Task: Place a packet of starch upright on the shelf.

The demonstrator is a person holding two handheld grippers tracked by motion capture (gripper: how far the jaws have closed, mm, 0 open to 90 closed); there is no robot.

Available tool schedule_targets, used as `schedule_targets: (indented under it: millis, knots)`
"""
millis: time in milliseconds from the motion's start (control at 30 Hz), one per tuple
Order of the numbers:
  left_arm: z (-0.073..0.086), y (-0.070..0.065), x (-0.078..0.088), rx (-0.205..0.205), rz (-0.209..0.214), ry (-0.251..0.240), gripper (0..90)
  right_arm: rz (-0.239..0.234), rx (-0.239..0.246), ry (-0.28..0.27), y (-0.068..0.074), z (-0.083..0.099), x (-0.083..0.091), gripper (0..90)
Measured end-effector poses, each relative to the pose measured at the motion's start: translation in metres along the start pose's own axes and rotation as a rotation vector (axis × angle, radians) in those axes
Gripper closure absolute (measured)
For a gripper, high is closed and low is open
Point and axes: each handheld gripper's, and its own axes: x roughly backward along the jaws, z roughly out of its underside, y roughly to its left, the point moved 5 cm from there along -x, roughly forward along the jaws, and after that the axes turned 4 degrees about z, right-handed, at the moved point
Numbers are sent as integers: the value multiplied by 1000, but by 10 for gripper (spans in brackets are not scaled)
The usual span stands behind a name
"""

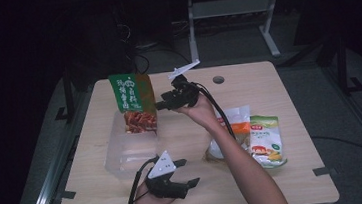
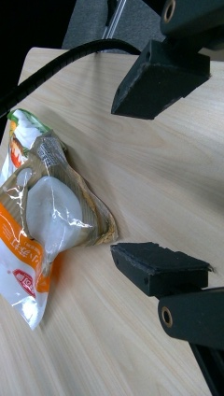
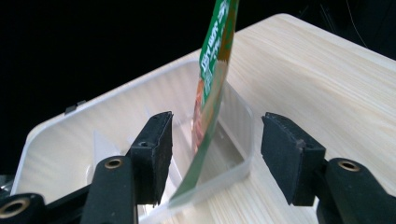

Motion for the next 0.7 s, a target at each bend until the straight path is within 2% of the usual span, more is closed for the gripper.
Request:
schedule_targets:
  millis: [333,700]
  knots:
    - [0,-1,-3,-9,11,7,278,23,-7,10,-5,12,20,392]
    - [0,1,-3,-20,8,15,278,50,-33,28,-13,23,50,362]
